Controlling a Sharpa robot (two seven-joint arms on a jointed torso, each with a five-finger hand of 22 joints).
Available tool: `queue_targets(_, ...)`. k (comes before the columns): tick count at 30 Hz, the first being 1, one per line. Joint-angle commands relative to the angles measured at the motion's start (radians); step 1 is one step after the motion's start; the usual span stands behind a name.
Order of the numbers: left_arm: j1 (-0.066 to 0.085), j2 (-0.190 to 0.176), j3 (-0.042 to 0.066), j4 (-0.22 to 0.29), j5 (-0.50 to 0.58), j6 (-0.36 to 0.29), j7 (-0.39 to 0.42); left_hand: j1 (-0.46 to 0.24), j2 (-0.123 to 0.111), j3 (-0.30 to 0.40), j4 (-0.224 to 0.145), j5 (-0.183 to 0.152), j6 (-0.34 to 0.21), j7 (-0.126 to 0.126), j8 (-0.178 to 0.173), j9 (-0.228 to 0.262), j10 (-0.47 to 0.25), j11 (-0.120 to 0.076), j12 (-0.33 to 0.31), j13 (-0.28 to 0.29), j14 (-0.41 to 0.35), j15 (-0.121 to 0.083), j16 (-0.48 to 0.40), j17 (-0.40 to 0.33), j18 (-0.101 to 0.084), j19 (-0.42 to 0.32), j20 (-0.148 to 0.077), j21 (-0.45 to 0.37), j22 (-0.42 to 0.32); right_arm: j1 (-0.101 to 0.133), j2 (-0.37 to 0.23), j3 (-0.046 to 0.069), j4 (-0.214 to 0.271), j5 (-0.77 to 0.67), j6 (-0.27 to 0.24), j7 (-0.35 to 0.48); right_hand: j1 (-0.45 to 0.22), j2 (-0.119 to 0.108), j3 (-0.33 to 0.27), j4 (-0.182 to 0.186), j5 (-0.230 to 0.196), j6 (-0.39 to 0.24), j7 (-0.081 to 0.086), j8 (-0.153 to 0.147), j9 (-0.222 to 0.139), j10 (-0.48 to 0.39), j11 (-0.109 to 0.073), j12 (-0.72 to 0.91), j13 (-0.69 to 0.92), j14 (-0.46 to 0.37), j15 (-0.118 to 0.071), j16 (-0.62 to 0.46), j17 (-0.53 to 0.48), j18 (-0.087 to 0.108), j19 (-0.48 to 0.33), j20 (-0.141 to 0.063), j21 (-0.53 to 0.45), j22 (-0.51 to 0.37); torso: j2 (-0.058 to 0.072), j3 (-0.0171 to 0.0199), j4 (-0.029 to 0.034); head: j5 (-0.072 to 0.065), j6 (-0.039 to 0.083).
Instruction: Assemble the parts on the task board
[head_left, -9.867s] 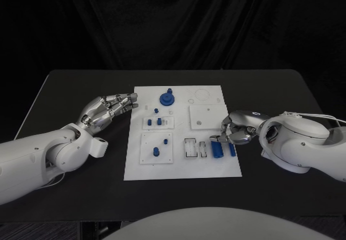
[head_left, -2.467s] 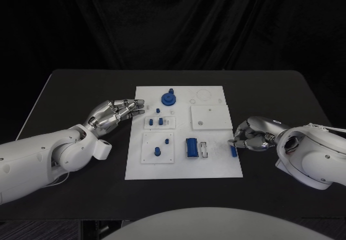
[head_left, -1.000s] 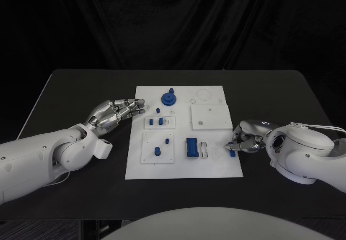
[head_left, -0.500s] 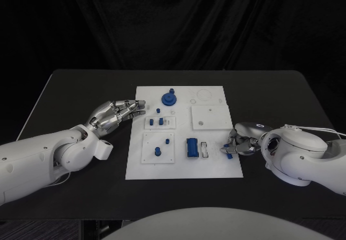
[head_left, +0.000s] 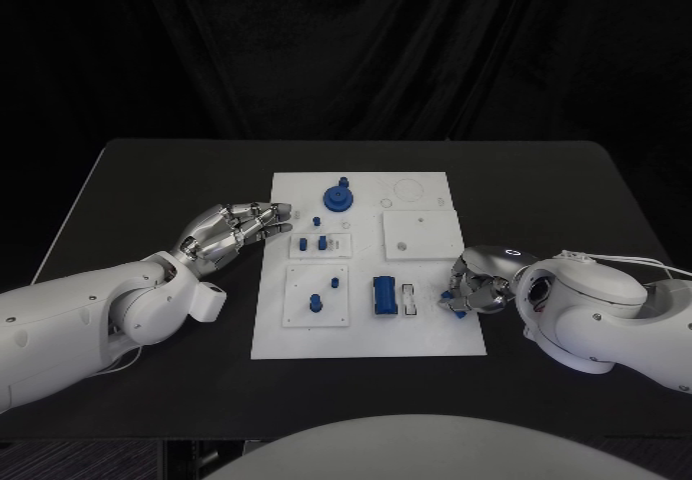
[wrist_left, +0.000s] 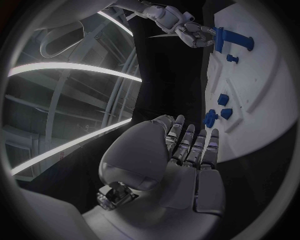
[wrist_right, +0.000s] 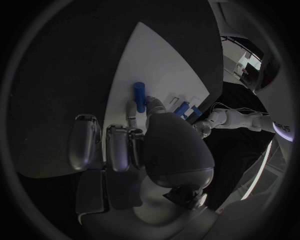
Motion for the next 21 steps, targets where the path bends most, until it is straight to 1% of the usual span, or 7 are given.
queue_targets(1,-0.003,0.0,0.001,0.001,0.002,0.016,0.012,-0.012,-0.002,0.004,-0.001,0.002,0.003,0.004,0.005,0.001,0.003,0.002,0.003,0.001,0.003,0.004,0.006,0.001,-0.013,0.005,0.002,0.003,-0.001,-0.013,0.001,-0.009,-0.008,0.041,-0.035,0.02,0.0,-0.012,0.158,-0.126,0.013,0.008,0.002,0.011,-0.243,0.104,-0.003,0.003,0.263,0.059,-0.001,-0.002,0.019,0.011,0.037,-0.001,0.003,0.186,0.0,-0.0003,0.0008,-0.002,0.0)
queue_targets(6,-0.004,0.0,0.001,-0.001,0.002,0.017,0.012,-0.013,-0.002,0.008,0.0,0.002,0.003,0.005,0.005,0.001,0.006,0.005,0.006,0.002,0.003,0.003,0.006,0.001,-0.013,0.005,0.001,0.003,-0.001,-0.013,0.0,-0.009,-0.007,0.163,-0.119,0.088,-0.034,-0.035,0.246,-0.166,0.048,0.001,0.008,0.039,-0.22,0.104,0.002,0.003,0.263,0.059,0.003,-0.002,0.018,0.011,0.038,0.003,0.006,0.187,0.0,-0.0006,0.0004,-0.002,0.0)
queue_targets(9,-0.004,0.0,0.001,-0.002,0.002,0.017,0.011,-0.013,-0.002,0.008,0.0,0.002,0.003,0.005,0.005,0.001,0.006,0.005,0.006,0.002,0.003,0.003,0.006,0.001,-0.013,0.005,0.001,0.003,-0.001,-0.013,0.0,-0.009,-0.005,0.258,-0.174,0.144,-0.055,-0.04,0.272,-0.174,0.057,-0.004,0.007,0.05,-0.21,0.104,0.001,0.003,0.263,0.061,0.003,0.001,0.022,0.01,0.039,0.003,0.009,0.188,0.0,-0.0009,-0.0002,0.0,0.0)
queue_targets(10,-0.005,0.0,0.001,-0.002,0.002,0.017,0.011,-0.013,-0.002,0.008,0.0,0.002,0.003,0.005,0.005,0.001,0.006,0.005,0.006,0.002,0.003,0.003,0.006,0.001,-0.013,0.005,0.001,0.003,-0.001,-0.013,0.0,-0.009,-0.004,0.286,-0.189,0.161,-0.07,-0.042,0.286,-0.177,0.07,-0.009,0.006,0.058,-0.202,0.104,-0.001,0.003,0.263,0.063,0.002,0.007,0.031,0.008,0.042,0.003,0.019,0.191,0.0,-0.0008,-0.0004,0.0,0.0)
queue_targets(11,-0.005,0.0,0.001,-0.002,0.002,0.018,0.011,-0.013,-0.002,0.008,0.0,0.002,0.003,0.005,0.005,0.001,0.006,0.005,0.006,0.002,0.003,0.003,0.006,0.001,-0.013,0.005,0.001,0.003,-0.001,-0.013,0.0,-0.009,-0.002,0.328,-0.209,0.185,-0.092,-0.04,0.301,-0.177,0.05,-0.015,0.0,0.07,-0.192,0.104,-0.005,0.003,0.263,0.064,-0.001,0.009,0.032,0.006,0.046,0.001,0.03,0.194,0.001,-0.0007,-0.0006,0.0,0.0)
queue_targets(13,-0.005,0.0,0.001,-0.002,0.002,0.018,0.011,-0.013,-0.002,0.008,0.0,0.002,0.003,0.005,0.005,0.001,0.006,0.005,0.006,0.002,0.003,0.003,0.006,0.001,-0.013,0.005,0.001,0.003,-0.001,-0.013,0.001,-0.009,0.0,0.39,-0.237,0.22,-0.112,-0.039,0.314,-0.175,0.038,-0.022,-0.004,0.078,-0.184,0.104,-0.008,0.003,0.263,0.066,-0.004,0.013,0.037,0.006,0.047,-0.002,0.033,0.194,0.001,-0.0007,-0.0004,0.0,0.0)
queue_targets(21,-0.006,-0.002,0.001,0.0,0.002,0.017,0.009,-0.013,-0.002,0.008,0.0,0.002,0.003,0.005,0.005,0.001,0.006,0.005,0.006,0.002,0.003,0.003,0.006,0.001,-0.013,0.005,0.001,0.003,-0.001,-0.013,0.005,-0.009,-0.001,0.547,-0.278,0.303,-0.165,-0.033,0.338,-0.158,0.043,-0.039,-0.002,0.077,-0.184,0.104,-0.007,0.003,0.263,0.067,-0.005,0.019,0.044,0.005,0.049,-0.004,0.041,0.196,0.001,0.0003,-0.0006,0.001,0.0)
